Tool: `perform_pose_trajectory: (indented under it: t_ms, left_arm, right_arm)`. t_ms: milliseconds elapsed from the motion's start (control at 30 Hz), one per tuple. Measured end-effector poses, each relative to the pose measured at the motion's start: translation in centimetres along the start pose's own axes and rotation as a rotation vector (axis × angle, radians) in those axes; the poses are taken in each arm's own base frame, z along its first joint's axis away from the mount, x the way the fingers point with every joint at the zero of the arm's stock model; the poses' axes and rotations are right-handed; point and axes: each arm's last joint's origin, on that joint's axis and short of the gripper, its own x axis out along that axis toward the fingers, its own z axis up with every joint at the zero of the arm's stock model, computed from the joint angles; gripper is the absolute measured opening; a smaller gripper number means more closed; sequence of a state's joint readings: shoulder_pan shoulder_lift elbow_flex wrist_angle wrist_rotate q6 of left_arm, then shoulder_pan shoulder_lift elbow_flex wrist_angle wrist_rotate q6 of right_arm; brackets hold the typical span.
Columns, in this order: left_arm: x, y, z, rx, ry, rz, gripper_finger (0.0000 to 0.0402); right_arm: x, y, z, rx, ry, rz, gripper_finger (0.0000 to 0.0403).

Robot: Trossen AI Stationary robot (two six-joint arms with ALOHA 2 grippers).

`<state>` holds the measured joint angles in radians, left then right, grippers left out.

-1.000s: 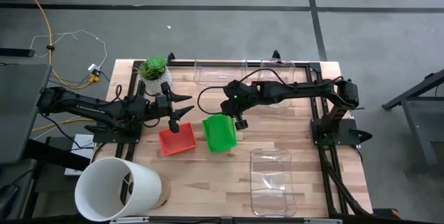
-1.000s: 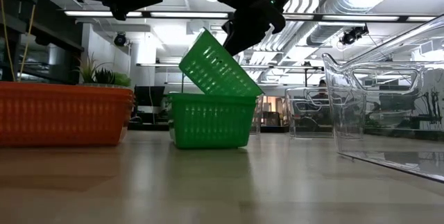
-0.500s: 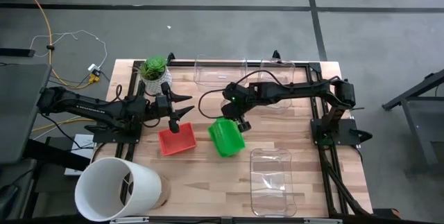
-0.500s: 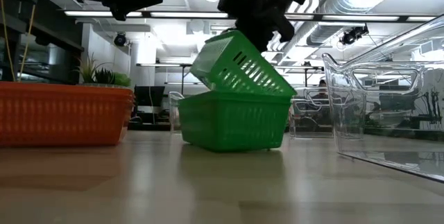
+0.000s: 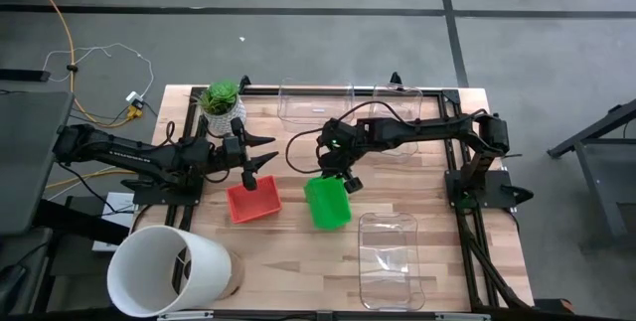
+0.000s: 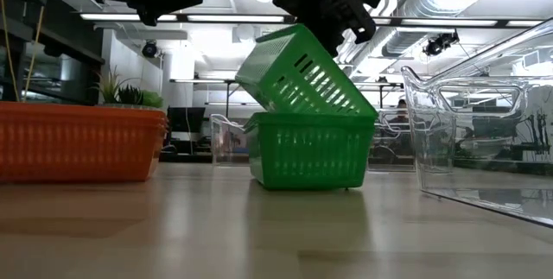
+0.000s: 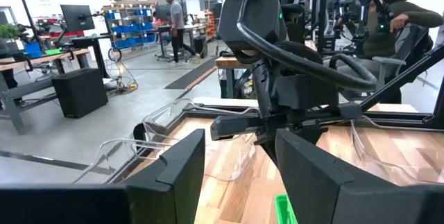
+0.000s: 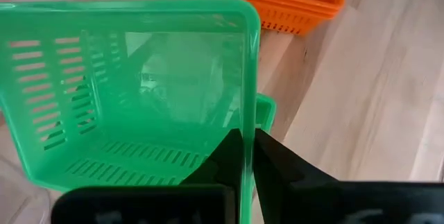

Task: Stack baskets by color
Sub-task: Stack the right green bin on top of the top green bin

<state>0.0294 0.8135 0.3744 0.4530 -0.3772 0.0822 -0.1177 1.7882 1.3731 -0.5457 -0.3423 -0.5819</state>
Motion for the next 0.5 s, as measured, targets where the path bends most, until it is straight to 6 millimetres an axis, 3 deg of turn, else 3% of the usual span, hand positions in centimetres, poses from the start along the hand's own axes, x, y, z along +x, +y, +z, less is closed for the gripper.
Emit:
perform_pose_trajectory:
  t_ms: [500]
  left_arm:
    - [0.0, 0.0, 0.0, 0.000, 0.000, 0.000, 0.0163]
  right_arm:
    - [-0.1, 0.5, -1.1, 0.086, 0.142, -0.007, 0.0016]
